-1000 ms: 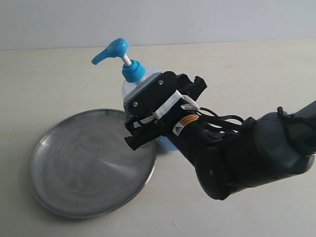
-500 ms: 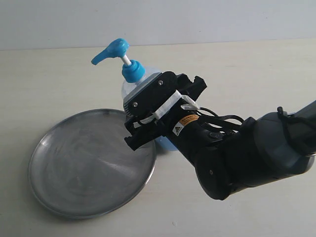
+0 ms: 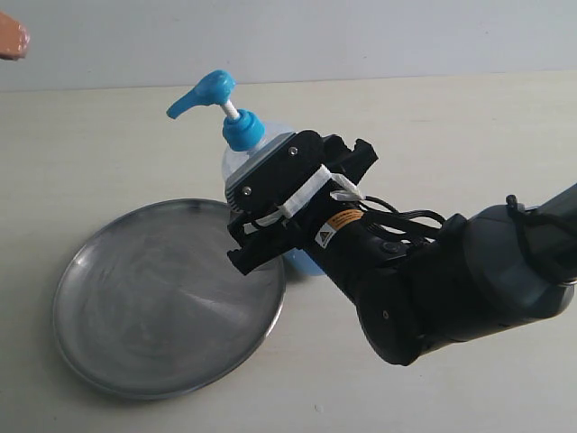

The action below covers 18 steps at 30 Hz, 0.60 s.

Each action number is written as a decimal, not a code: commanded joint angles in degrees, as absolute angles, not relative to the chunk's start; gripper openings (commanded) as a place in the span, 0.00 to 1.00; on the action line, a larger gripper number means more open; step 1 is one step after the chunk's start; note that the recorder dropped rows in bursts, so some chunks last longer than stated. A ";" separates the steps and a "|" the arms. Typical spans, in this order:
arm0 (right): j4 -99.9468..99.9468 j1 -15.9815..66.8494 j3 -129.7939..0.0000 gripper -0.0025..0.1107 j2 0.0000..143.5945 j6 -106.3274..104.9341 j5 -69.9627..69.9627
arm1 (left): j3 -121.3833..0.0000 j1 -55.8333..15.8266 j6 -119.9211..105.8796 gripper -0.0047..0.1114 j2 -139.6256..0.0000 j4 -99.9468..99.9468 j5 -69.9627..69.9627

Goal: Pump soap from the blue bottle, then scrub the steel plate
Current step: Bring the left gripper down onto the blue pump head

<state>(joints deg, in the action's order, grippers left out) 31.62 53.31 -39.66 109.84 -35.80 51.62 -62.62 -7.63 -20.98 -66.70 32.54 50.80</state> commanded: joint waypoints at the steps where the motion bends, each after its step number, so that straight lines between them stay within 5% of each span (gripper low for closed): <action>1: 30.64 53.31 -39.79 0.02 109.85 -35.90 52.62 | -65.57 -8.12 -22.34 0.04 -68.48 34.78 53.71; 5: 30.64 53.31 -39.79 0.02 109.85 -35.90 52.76 | -67.48 -8.41 -22.49 0.04 -69.76 35.29 54.79; 18: 30.42 53.31 -39.79 0.02 109.85 -35.90 53.24 | -81.15 -24.79 -18.62 0.04 -83.53 27.17 55.84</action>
<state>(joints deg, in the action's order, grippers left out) 31.41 53.31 -39.66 109.84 -35.80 51.62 -79.01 -23.33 -21.70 -81.87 30.93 55.26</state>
